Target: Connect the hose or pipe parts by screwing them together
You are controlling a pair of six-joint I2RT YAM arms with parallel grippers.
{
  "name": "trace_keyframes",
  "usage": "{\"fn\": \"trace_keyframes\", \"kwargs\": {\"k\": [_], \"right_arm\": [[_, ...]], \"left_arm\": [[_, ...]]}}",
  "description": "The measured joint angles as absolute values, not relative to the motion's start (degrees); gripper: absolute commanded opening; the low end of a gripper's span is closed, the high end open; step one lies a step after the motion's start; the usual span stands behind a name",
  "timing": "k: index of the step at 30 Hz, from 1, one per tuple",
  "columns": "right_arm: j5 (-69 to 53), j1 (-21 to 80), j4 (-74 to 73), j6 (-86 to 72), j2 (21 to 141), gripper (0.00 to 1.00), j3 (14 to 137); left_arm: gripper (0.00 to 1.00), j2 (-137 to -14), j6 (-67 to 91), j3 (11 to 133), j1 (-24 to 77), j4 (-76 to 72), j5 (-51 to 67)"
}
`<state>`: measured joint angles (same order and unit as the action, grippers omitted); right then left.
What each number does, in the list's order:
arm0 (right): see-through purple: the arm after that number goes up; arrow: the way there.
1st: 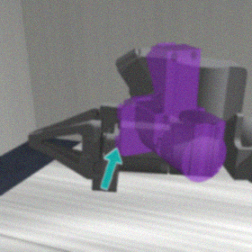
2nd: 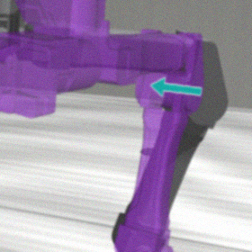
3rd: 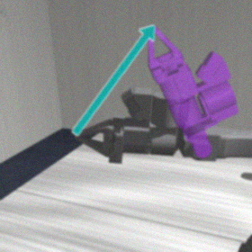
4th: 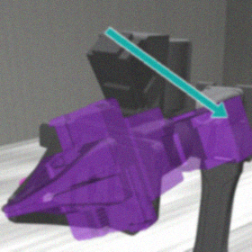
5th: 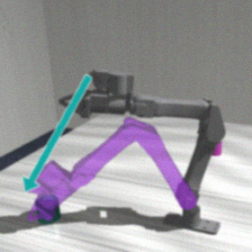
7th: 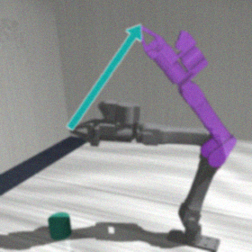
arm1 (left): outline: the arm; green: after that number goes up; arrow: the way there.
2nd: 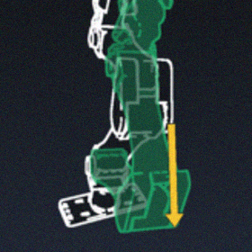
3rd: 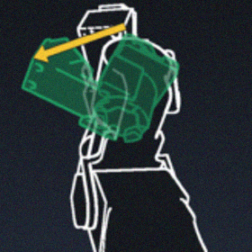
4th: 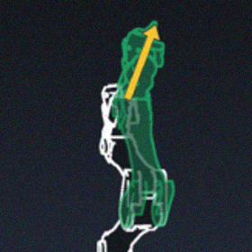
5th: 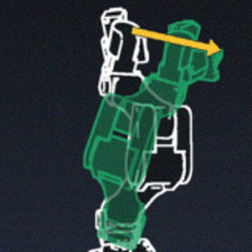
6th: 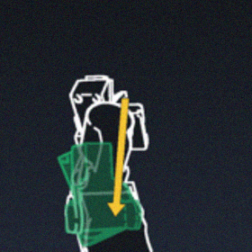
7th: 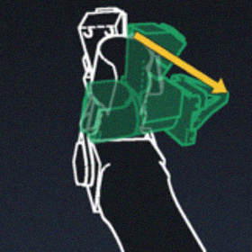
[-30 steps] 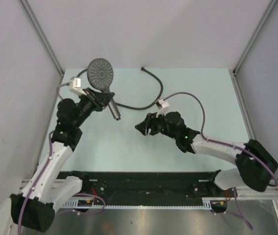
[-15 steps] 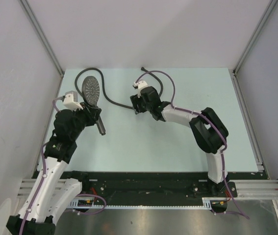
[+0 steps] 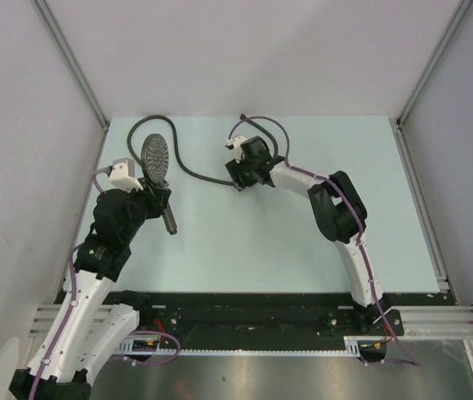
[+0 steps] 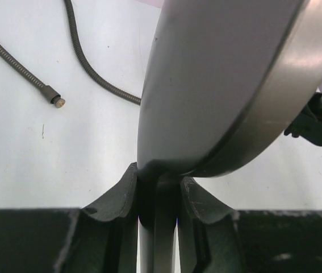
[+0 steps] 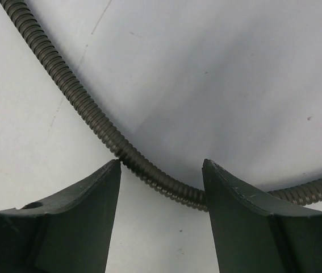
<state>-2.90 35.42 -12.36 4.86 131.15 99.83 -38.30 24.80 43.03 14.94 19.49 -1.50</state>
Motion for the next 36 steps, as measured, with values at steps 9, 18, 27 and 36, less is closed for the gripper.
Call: {"fn": "trace_keyframes", "kwargs": {"k": [9,18,27,36], "right_arm": [[-6.72,32.8,-13.08,5.85,131.15,0.41,99.83],[-3.73,32.27,-14.2,7.55,127.79,0.04,95.29],[4.36,22.85,-25.3,-1.28,109.91,0.05,76.27],[16.21,21.67,-34.09,-9.41,96.47,0.37,65.78]], "left_arm": [[0.0,-38.35,24.8,43.03,15.0,20.08,-1.98],[0.0,-38.41,24.77,43.03,15.0,20.34,-3.05],[0.0,-38.57,24.93,43.03,14.98,20.4,-4.1],[0.0,-38.57,24.97,43.03,14.98,20.56,-4.91]]}}
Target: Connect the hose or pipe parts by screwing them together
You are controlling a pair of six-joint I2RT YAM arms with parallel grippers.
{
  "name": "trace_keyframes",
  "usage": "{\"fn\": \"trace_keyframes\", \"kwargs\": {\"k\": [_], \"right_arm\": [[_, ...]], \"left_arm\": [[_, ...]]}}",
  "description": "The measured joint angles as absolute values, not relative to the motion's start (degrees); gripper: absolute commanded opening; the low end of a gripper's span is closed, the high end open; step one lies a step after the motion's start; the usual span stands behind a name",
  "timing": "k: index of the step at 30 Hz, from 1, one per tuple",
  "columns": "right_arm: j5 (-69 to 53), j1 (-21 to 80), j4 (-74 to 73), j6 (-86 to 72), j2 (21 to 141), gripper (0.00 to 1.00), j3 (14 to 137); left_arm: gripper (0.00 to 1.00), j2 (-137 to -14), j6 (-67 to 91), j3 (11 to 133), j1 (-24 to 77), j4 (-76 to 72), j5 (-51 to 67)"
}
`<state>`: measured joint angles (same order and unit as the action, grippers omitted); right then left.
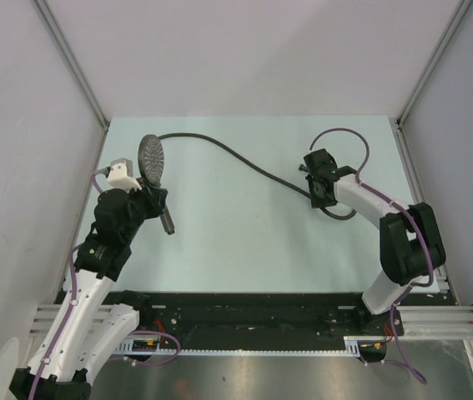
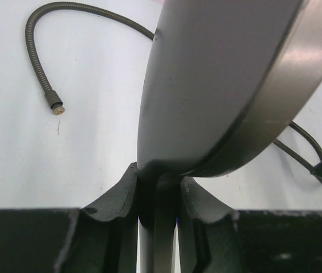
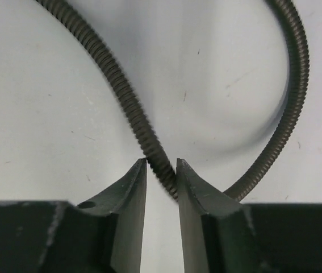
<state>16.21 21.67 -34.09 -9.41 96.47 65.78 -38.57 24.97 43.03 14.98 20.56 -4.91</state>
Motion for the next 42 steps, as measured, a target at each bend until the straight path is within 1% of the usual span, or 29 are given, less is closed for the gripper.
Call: {"fn": "trace_keyframes", "kwargs": {"k": [1,3,4,7,10,14,16,19,20,24,29,30,32,33,34,35,38,42], "right_arm": [[16.25,21.67,-33.85,-9.58,95.09,0.44,65.69],[15.4,21.93,-31.57,-9.45,92.12,0.5,65.63],[14.17,22.22,-30.06,-9.21,91.13,0.56,65.63],[8.91,24.45,-21.08,-7.66,89.82,0.62,65.8],[4.29,26.41,-11.88,-6.55,93.73,0.63,66.85],[0.27,27.22,-3.53,-5.43,105.95,0.64,73.36],[-0.82,27.33,-1.39,-4.91,111.5,0.64,76.75],[-2.11,27.59,-2.24,-4.4,119.26,0.63,84.01],[-2.59,27.7,-3.62,-4.19,122.37,0.62,87.96],[-2.94,28.64,-6.96,-2.39,129.32,0.49,97.84],[0.34,30.87,-10.37,0.99,131.41,0.49,100.38],[1.28,31.16,-11.0,1.65,131.72,0.46,100.57],[2.39,31.88,-11.9,2.76,132.31,0.33,100.66],[2.7,32.08,-11.86,3.18,132.44,0.25,100.84],[3.03,32.12,-11.94,3.46,132.44,0.21,100.86],[3.29,32.14,-11.99,3.7,132.44,0.14,100.84],[4.32,32.23,-8.67,4.47,131.09,0.05,97.56],[6.02,32.69,-4.54,5.23,124.4,0.0,86.59]], "left_arm": [[0.0,-38.57,24.97,43.03,14.96,20.6,-5.06],[0.0,-38.54,24.99,43.03,14.92,20.75,-5.52],[0.0,-38.48,24.99,43.03,14.85,20.75,-5.78],[0.0,-37.67,24.99,43.03,14.83,20.95,-6.79],[0.0,-36.05,24.97,43.03,14.83,21.17,-8.14],[0.01,-35.0,24.99,43.03,14.83,21.17,-9.17],[0.01,-34.96,24.99,43.03,14.83,21.19,-9.41],[0.0,-34.94,24.97,43.03,14.83,21.21,-9.87],[0.0,-34.92,24.99,43.03,14.83,21.23,-10.0],[0.0,-34.92,24.99,43.03,14.83,21.28,-10.39],[0.0,-34.98,25.02,43.03,14.83,21.37,-10.41],[0.0,-34.98,25.02,43.03,14.83,21.47,-10.44],[0.0,-34.98,25.04,43.03,14.83,21.65,-10.44],[0.0,-35.0,25.04,43.03,14.83,21.71,-10.44],[0.0,-35.0,25.06,43.03,14.83,21.76,-10.44],[0.01,-35.05,25.06,43.03,14.83,21.78,-10.44],[0.0,-35.16,25.06,43.03,14.66,21.78,-10.46],[0.0,-35.22,25.08,43.03,14.35,21.87,-10.63]]}}
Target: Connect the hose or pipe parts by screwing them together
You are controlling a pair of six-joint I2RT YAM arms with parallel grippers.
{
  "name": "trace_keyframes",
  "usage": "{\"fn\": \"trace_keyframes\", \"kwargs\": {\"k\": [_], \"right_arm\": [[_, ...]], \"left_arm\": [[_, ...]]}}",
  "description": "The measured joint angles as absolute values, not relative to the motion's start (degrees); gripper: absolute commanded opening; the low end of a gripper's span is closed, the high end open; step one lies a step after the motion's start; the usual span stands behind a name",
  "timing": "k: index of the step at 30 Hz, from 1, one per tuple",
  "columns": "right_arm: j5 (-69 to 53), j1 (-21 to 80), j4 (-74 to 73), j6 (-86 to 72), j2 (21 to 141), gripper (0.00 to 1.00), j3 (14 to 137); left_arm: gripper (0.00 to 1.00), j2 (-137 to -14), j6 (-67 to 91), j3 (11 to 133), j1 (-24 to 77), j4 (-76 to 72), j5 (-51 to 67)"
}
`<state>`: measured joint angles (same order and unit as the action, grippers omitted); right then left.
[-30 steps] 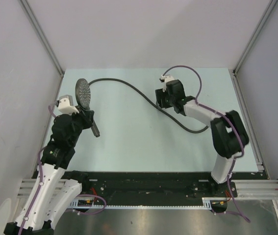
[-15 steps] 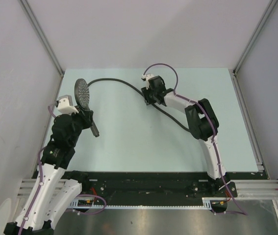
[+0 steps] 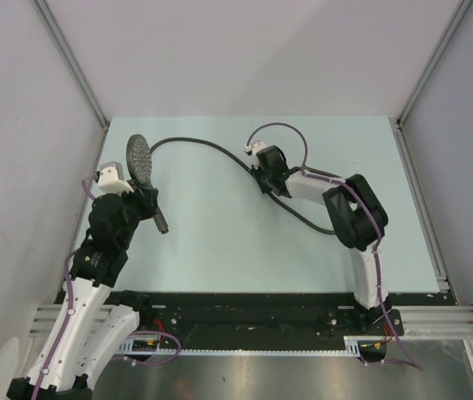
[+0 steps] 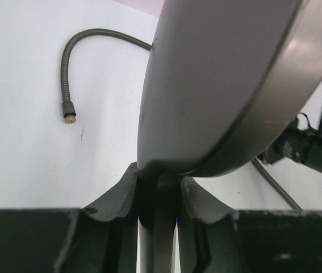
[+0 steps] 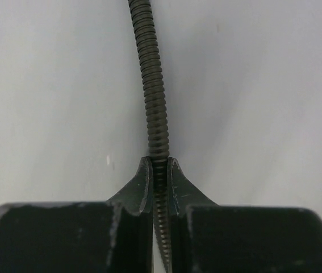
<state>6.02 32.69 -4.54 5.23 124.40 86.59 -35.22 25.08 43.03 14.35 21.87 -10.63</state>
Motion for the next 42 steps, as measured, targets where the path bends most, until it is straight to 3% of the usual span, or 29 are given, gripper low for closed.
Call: {"fn": "trace_keyframes", "kwargs": {"k": [5,14,27,33,42], "right_arm": [[7.11,33.71,-2.35,4.97,108.86,0.0,70.63],[9.61,33.85,6.37,4.78,82.81,0.0,53.32],[-4.99,31.88,31.7,-3.86,88.62,0.0,55.07],[2.13,28.49,30.22,-9.8,87.77,0.0,55.13],[5.34,7.64,19.16,-24.03,84.58,0.02,44.38]], "left_arm": [[0.0,-35.7,25.08,43.03,14.15,21.91,-10.92],[0.0,-36.16,25.52,43.03,13.74,22.02,-11.38],[0.0,-35.86,26.04,43.03,12.82,22.02,-11.51],[0.0,-35.83,26.13,43.03,12.82,22.02,-11.44],[0.0,-36.12,26.85,43.03,12.73,22.02,-11.42]]}}
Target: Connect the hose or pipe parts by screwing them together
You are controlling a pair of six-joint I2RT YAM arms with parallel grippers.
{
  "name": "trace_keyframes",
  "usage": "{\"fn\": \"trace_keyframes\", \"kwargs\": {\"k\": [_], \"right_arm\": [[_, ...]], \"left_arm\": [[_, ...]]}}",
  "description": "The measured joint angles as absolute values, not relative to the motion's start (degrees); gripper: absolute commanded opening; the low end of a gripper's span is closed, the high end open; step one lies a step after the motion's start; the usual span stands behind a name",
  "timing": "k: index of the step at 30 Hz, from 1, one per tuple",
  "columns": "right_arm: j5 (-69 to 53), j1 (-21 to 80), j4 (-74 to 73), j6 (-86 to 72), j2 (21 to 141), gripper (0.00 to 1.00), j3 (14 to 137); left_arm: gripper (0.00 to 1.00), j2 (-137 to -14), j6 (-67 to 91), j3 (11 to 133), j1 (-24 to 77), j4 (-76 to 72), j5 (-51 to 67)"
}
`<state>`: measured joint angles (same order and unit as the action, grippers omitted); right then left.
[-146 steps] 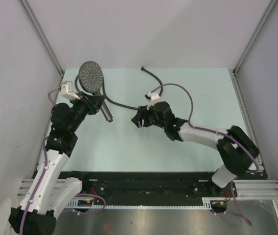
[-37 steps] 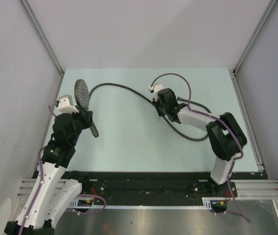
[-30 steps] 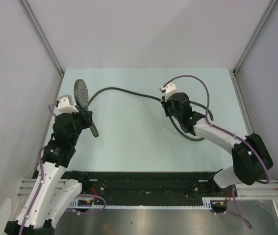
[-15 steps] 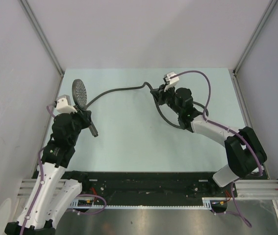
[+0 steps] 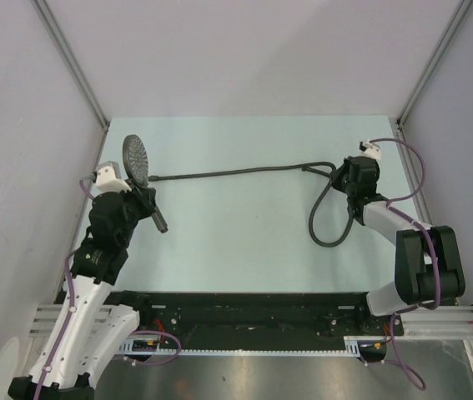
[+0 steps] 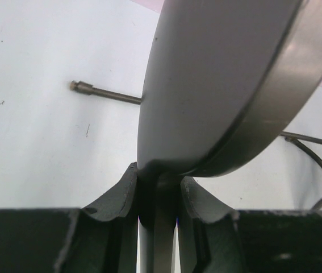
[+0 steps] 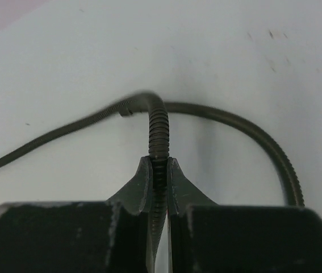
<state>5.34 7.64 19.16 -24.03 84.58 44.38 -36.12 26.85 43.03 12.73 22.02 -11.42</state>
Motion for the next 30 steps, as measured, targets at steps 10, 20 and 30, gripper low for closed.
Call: {"fn": "trace_keyframes", "kwargs": {"k": [10,20,30], "right_arm": [[12.51,5.69,1.58,-27.18,84.23,0.27,43.2],[17.93,17.82,6.61,-21.04,76.4,0.69,43.4],[-8.43,28.03,12.99,-8.25,111.02,0.74,72.58]], "left_arm": [[0.0,-37.26,26.98,43.0,12.69,22.02,-11.42],[0.0,-37.3,26.89,42.96,11.35,22.02,-12.97],[0.0,-35.31,26.89,42.96,11.11,22.02,-12.95]]}}
